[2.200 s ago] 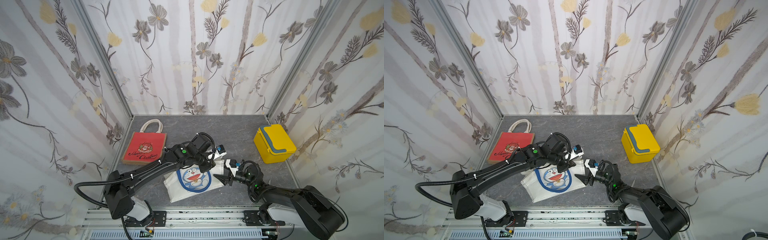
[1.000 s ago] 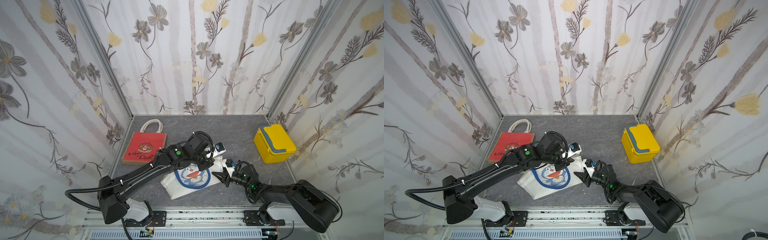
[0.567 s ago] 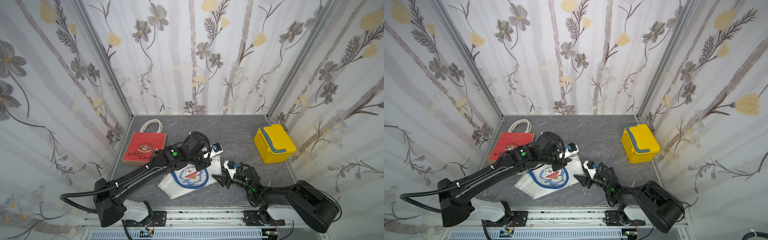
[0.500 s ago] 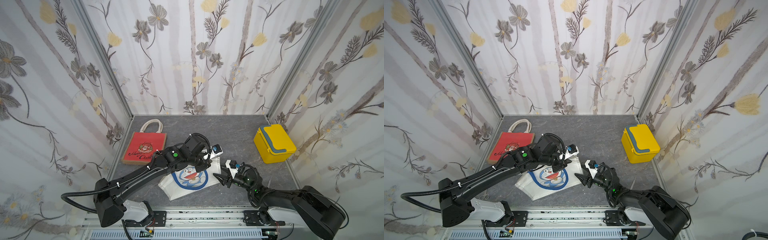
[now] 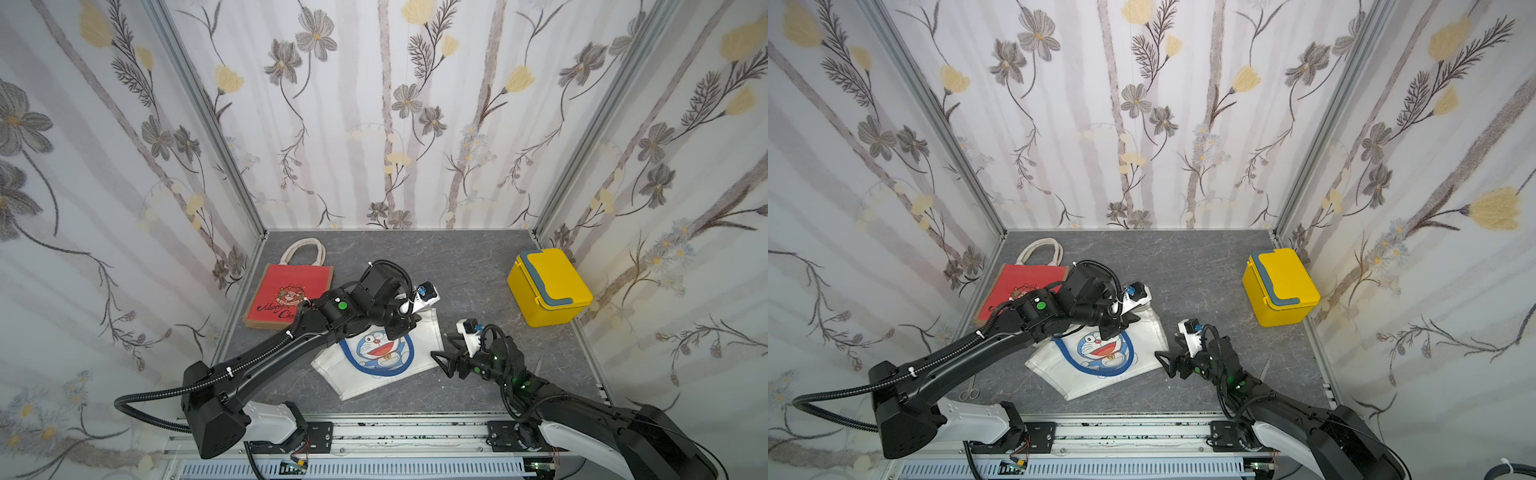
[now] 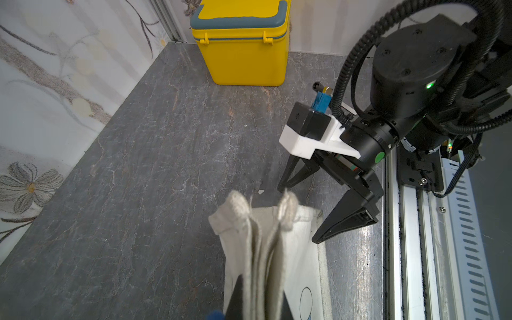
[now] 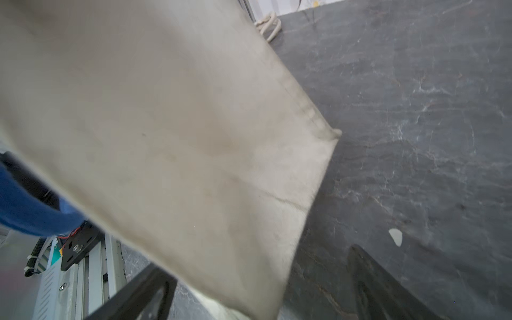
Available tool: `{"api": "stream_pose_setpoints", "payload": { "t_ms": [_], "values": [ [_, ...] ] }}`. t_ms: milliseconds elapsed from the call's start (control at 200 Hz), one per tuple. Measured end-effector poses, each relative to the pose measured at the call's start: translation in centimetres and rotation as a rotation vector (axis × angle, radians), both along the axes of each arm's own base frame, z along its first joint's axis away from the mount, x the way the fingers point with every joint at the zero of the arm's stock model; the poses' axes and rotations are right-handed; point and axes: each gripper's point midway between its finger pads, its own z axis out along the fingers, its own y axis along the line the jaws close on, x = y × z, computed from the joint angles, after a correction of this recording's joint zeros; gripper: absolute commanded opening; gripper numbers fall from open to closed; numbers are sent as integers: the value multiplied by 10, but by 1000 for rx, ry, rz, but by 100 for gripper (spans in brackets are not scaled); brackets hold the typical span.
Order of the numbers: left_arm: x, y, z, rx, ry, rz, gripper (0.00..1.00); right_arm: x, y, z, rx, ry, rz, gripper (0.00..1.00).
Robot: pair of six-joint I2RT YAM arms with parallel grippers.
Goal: Put away the canvas bag
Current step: Press the canvas bag at the center of the board.
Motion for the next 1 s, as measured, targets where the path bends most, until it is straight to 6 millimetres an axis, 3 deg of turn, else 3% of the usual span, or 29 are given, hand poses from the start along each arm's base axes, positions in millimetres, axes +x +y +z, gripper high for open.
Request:
{"api": "stream_pose_setpoints", "payload": {
  "t_ms": [185, 295, 505, 615, 779, 999],
  "values": [
    [-6, -4, 21, -56, -8, -35, 0, -13, 9, -9, 1, 66, 87, 65],
    [-10, -4, 28, -77, -8, -50, 0, -19, 18, 1, 41, 52, 156, 63],
    [-9, -5, 18, -63, 11, -52, 0, -20, 20, 30, 71, -72, 183, 62],
    [-6, -7, 18, -67, 7, -49, 0, -21, 16, 38, 76, -118, 174, 42],
    [-3, -9, 14, -64, 10, -48, 0, -24, 13, 35, 76, -122, 172, 40],
    [4, -4, 15, -72, 14, -31, 0, -33, 20, 40, 90, -171, 232, 15]
  ]
}}
